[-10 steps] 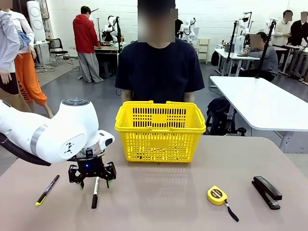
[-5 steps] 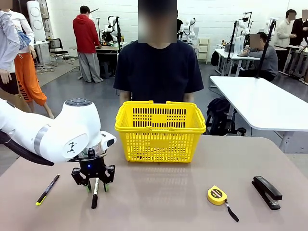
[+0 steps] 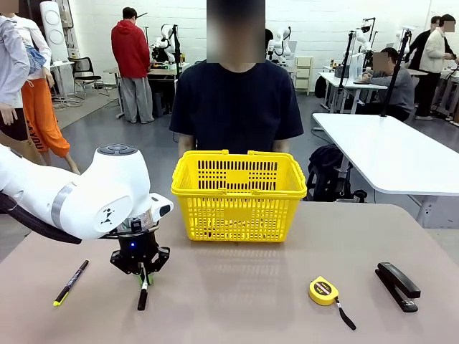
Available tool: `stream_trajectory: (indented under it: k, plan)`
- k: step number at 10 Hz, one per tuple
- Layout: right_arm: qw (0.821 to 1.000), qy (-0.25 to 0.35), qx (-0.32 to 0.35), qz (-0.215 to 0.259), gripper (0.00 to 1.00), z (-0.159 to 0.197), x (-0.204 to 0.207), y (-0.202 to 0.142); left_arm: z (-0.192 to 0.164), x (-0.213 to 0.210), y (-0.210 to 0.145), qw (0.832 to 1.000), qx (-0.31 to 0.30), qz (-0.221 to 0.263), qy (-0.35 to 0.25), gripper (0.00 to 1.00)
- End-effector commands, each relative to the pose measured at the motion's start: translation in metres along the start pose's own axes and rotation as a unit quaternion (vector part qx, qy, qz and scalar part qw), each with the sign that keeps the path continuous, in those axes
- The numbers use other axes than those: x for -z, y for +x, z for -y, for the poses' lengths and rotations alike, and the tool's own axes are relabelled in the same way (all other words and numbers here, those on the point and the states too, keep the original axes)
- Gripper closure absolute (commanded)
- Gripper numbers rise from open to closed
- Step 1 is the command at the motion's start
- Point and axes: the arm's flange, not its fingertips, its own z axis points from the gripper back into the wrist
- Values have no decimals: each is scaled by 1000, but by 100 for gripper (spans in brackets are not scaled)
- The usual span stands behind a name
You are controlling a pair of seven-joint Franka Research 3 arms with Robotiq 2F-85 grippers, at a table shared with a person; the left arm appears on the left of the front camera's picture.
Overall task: Place the items the person wants into the basket.
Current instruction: Pick up the item the person points to and place it in the Market Basket.
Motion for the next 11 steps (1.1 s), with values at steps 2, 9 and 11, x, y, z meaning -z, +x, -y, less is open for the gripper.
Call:
stream_trajectory:
  k: [2, 9, 11]
  plan:
    - [1000, 5, -6, 16, 0, 1, 1, 2, 2, -3, 0, 1000, 24, -9, -1, 100]
    - [1000, 5, -6, 16, 0, 1, 1, 2, -32, -256, -23, 960, 269, 55, -46, 92]
    - [1000, 5, -6, 16, 0, 1, 1, 2, -11, -298, 4, 918, 376, 83, -90, 92]
